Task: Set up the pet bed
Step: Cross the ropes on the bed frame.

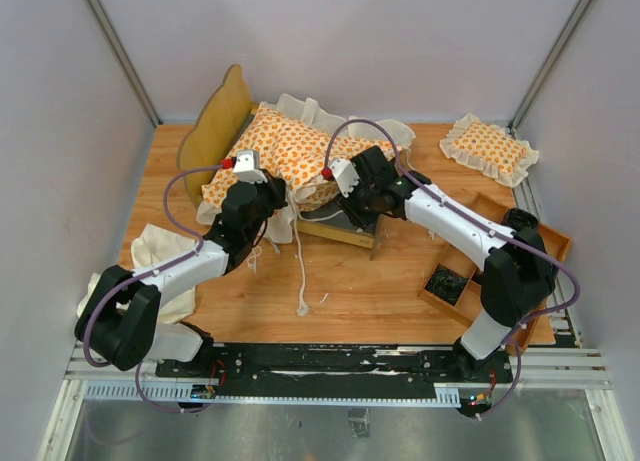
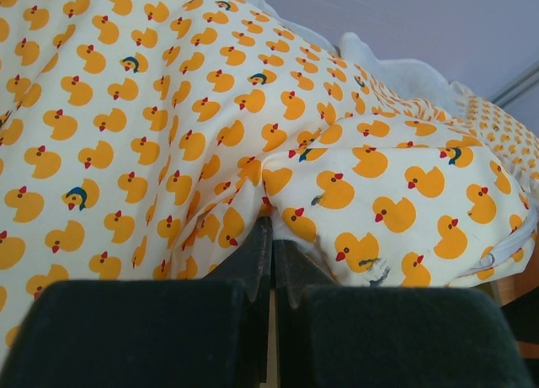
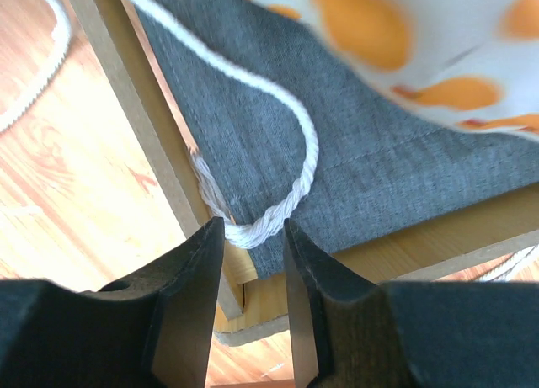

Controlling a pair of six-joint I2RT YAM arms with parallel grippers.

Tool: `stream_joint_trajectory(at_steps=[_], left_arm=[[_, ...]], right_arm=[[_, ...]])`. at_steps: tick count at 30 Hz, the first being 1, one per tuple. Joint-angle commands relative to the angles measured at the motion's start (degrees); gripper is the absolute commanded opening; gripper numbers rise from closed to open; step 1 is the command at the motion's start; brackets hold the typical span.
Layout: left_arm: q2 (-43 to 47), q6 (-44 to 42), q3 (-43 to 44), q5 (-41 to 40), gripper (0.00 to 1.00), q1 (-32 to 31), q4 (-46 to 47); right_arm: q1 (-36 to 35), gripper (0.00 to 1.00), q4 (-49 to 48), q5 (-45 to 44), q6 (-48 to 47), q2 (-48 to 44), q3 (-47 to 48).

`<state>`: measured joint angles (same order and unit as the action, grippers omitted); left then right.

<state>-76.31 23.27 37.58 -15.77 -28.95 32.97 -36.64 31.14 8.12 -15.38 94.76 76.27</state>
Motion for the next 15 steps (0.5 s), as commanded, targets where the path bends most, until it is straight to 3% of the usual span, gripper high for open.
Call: stream_joint_trajectory(at_steps=[1, 9, 15], left_arm=[[-0.7, 0.7, 1.7, -0.4, 0.00, 1.1, 1.9], [-1.3, 1.6, 2.4, 0.2, 0.00, 1.3, 1.8], [-1.8, 2.1, 2.9, 0.4, 0.00, 1.8, 1.7]], right_arm=[[0.0, 0.36, -0.6, 1.6, 5.0, 1.9, 4.3], [-1.1, 0.36, -10.1, -0.8, -3.1, 6.4, 3.6], [-1.1, 0.38, -11.0, -1.0, -7.7, 10.6, 3.9]])
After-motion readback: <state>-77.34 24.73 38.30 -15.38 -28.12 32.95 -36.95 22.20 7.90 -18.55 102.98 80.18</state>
